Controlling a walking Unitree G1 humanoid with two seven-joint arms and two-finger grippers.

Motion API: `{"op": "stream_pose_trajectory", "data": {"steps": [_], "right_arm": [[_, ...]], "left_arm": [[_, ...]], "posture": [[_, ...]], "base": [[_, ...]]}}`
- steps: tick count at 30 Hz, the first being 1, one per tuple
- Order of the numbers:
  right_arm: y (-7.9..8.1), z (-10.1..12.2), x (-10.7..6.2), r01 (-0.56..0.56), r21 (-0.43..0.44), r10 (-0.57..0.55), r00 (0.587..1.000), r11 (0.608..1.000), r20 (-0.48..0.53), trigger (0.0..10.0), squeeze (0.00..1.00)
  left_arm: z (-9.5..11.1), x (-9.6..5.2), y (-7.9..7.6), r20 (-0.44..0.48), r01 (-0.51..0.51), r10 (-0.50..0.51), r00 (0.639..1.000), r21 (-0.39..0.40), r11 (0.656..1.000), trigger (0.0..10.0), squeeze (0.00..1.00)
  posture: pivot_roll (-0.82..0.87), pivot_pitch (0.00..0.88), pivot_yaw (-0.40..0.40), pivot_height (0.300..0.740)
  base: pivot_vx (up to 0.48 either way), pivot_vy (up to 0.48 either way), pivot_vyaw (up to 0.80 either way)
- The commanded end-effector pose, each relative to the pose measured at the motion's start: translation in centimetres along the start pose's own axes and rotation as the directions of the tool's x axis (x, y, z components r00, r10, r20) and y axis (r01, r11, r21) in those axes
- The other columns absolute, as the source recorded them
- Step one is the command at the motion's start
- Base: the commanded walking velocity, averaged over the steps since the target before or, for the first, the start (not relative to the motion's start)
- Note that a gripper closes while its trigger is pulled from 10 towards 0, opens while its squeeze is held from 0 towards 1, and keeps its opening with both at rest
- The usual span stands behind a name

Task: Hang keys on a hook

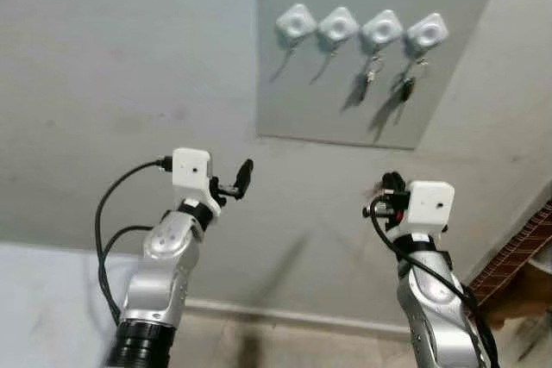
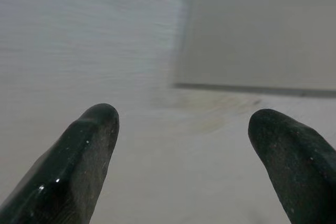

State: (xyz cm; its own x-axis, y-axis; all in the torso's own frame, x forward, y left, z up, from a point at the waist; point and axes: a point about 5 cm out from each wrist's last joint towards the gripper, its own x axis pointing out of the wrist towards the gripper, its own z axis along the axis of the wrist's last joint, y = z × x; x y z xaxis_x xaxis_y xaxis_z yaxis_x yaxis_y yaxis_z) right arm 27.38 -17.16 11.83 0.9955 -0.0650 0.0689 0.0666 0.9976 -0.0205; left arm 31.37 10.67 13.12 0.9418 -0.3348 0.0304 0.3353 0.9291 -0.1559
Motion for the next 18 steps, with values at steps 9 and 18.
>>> {"op": "stream_pose_trajectory", "data": {"steps": [9, 18], "right_arm": [[0.6, 0.7, 0.3, -0.036, 0.004, 0.036, 0.999, 0.999, 0.022, 10.0, 0.0], [1.2, 0.9, 0.5, -0.125, -0.021, 0.125, 0.992, 0.992, 0.027, 10.0, 0.0]], "left_arm": [[1.3, -0.1, 0.9, 0.066, -0.045, 0.045, 0.997, -0.015, 0.999, 10.0, 0.0], [2.6, -0.1, -0.7, 0.111, 0.082, -0.085, 0.99, 0.03, 0.996, 10.0, 0.0]], "posture": [[0.04, 0.0, -0.016, 0.74], [0.04, 0.0, -0.02, 0.74]], "base": [[0.0, 0.0, 0.0], [0.0, 0.0, 0.0]]}}
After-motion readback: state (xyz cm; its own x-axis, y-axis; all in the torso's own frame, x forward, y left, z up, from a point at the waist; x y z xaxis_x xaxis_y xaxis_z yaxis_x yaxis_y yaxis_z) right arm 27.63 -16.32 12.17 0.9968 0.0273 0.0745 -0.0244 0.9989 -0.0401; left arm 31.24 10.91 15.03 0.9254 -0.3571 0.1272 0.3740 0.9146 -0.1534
